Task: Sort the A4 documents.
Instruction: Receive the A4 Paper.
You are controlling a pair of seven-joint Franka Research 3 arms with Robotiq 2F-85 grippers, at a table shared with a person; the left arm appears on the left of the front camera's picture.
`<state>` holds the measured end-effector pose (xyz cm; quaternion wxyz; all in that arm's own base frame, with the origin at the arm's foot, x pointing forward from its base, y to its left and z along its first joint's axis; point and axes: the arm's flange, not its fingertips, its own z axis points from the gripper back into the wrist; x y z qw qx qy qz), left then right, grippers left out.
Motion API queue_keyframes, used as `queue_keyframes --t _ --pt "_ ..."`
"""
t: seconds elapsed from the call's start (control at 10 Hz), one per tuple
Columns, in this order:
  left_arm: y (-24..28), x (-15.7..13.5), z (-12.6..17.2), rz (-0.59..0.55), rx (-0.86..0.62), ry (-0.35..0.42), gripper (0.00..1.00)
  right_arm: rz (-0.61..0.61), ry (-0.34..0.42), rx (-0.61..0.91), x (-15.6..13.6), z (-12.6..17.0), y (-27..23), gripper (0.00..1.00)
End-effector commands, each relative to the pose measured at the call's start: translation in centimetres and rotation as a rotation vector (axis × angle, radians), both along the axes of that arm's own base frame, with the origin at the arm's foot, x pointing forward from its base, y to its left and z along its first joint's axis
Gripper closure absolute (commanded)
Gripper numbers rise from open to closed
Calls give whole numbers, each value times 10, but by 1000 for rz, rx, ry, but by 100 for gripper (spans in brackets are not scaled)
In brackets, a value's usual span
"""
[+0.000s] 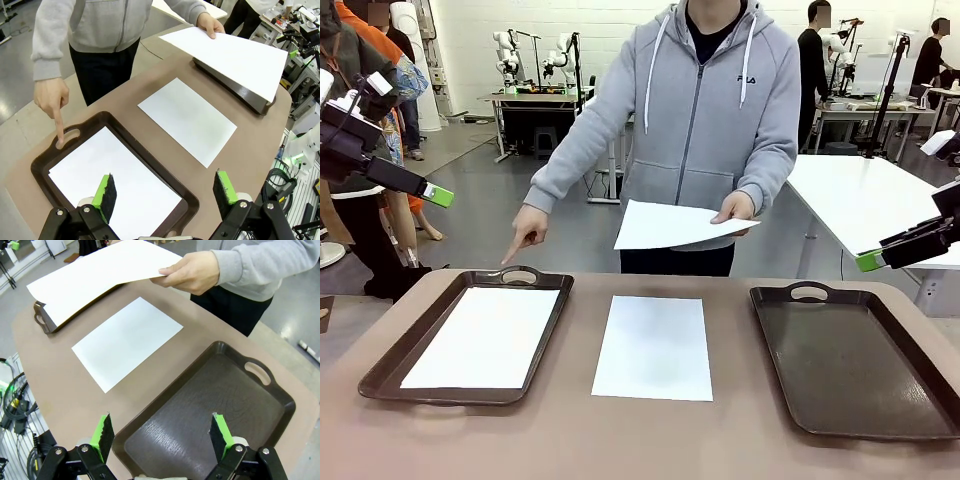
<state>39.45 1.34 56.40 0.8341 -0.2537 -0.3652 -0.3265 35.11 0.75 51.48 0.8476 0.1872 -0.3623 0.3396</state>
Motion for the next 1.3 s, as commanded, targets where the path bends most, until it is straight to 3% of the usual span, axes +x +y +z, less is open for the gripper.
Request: queue_keyframes --t 0.0,0.5,0.6,1.0,1.2 --pt "1 0 0 -1 0 -3 0 11 3 15 1 -2 0 0" --pt "0 0 0 0 0 0 0 11 3 15 1 -2 0 0" --pt "-12 8 -7 16 10 30 0 11 3 15 1 -2 0 0" --pt "-62 65 -47 152 -186 367 0 11 3 15 1 -2 0 0" --pt "-87 94 -74 186 -369 553 0 11 3 15 1 -2 0 0"
